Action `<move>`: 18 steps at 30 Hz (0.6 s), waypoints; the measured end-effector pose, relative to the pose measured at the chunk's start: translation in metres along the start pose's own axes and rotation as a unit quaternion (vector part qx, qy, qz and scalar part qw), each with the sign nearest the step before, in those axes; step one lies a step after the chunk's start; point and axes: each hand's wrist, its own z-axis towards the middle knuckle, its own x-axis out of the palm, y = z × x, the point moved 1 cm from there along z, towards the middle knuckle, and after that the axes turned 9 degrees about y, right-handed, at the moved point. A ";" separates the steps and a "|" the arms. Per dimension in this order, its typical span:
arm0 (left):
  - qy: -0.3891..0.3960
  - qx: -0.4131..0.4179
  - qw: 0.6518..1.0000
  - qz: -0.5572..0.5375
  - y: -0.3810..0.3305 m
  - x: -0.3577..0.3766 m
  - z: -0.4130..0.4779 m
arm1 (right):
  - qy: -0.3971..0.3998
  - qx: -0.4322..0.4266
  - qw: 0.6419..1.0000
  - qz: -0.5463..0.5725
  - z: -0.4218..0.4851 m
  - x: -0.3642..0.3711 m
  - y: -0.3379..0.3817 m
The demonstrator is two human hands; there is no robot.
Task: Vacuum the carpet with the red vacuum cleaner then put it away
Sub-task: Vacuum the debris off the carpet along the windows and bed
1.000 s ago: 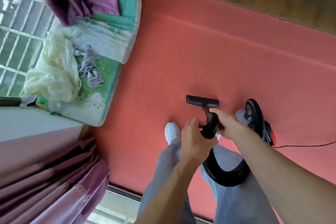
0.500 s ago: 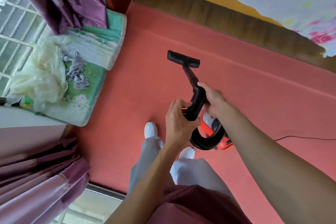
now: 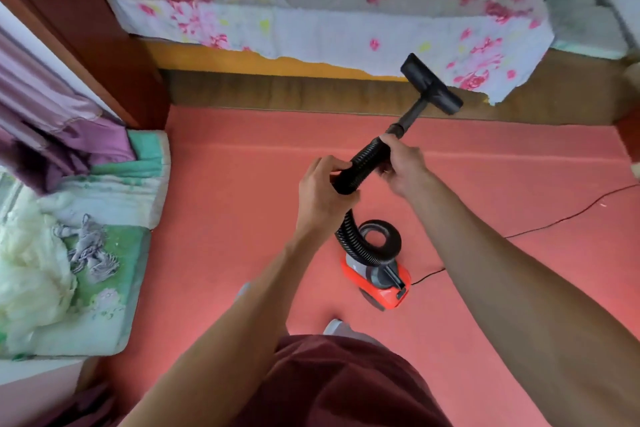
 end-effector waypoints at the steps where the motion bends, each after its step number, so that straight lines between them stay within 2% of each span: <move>1: 0.009 -0.001 1.000 -0.002 -0.004 0.004 0.005 | -0.014 -0.004 1.000 0.011 0.003 -0.007 0.003; 8: 0.121 -0.005 0.993 -0.006 -0.010 0.020 0.063 | -0.128 0.029 0.987 0.094 0.036 -0.037 0.012; 18: 0.261 0.092 0.960 0.050 -0.013 0.016 0.217 | -0.202 0.054 0.944 0.257 0.115 -0.005 0.049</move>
